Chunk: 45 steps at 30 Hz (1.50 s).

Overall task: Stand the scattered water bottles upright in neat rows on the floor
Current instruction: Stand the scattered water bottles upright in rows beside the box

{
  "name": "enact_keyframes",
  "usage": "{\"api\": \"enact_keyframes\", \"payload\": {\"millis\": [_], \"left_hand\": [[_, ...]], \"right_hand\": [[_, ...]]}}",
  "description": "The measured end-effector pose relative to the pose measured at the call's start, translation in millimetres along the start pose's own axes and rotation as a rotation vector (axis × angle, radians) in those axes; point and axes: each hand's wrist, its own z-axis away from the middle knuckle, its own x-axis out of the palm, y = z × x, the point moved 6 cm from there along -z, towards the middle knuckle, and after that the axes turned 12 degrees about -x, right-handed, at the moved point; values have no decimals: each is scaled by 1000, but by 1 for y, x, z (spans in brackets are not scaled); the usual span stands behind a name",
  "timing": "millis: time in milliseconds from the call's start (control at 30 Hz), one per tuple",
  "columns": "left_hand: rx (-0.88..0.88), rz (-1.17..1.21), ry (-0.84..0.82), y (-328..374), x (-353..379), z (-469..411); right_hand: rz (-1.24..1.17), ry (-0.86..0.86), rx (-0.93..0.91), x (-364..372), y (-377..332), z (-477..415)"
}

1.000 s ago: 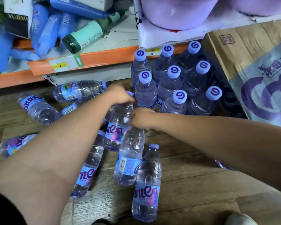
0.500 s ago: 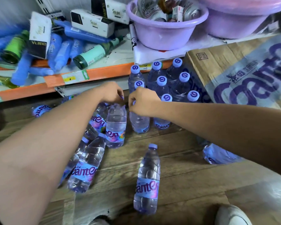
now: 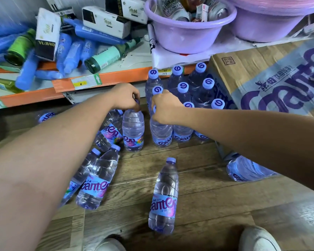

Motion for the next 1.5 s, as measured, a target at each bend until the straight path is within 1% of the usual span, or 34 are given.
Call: {"api": "enact_keyframes", "payload": {"millis": [200,300,467,600,700,767,833,900,933,967,1000,1033,1067,1100,1133,1200,1233,1267,1367,1467,1500], "left_hand": [[34,49,71,4,-2,0],[60,65,74,9,0,0],[62,87,74,8,0,-1],[53,90,102,4,-3,-2],[61,102,104,6,-3,-4],[63,95,104,8,-2,-5],[55,81,113,7,-3,-7],[41,76,145,3,-6,-9],[33,80,156,1,-7,-10],[26,82,160,0,-8,-10],[23,80,158,-1,-8,-9],[24,80,152,-1,-7,-9],[27,85,147,-1,-7,-10],[30,93,148,0,-7,-11],[29,102,152,0,-7,-11],[11,127,179,-5,-8,-10],[-4,153,201,-9,-6,-8],[-16,193,227,-11,-4,-5],[-14,248,320,-14,7,8],[-2,223,319,-17,17,14],[-4,225,315,-17,16,15]], "right_hand": [[175,-80,-126,2,-5,7],[202,-87,-190,4,-7,12],[189,-38,-176,-3,1,10],[214,-34,-172,1,0,7],[279,-16,-193,3,-5,13],[357,51,-224,3,-6,22],[503,193,-364,-3,-12,33],[693,344,-601,1,-24,44],[701,381,-731,8,-30,51],[661,386,-856,18,-34,57],[596,333,-948,28,-36,61],[537,260,-998,38,-38,65],[495,150,-985,50,-36,66],[453,20,-909,63,-31,65],[418,-127,-758,76,-22,61],[327,-420,-395,105,3,55],[254,-516,-260,116,13,57],[171,-567,-166,124,19,60],[-62,-604,-7,144,25,68],[-237,-592,110,154,27,71],[-263,-583,118,154,28,66]]}}
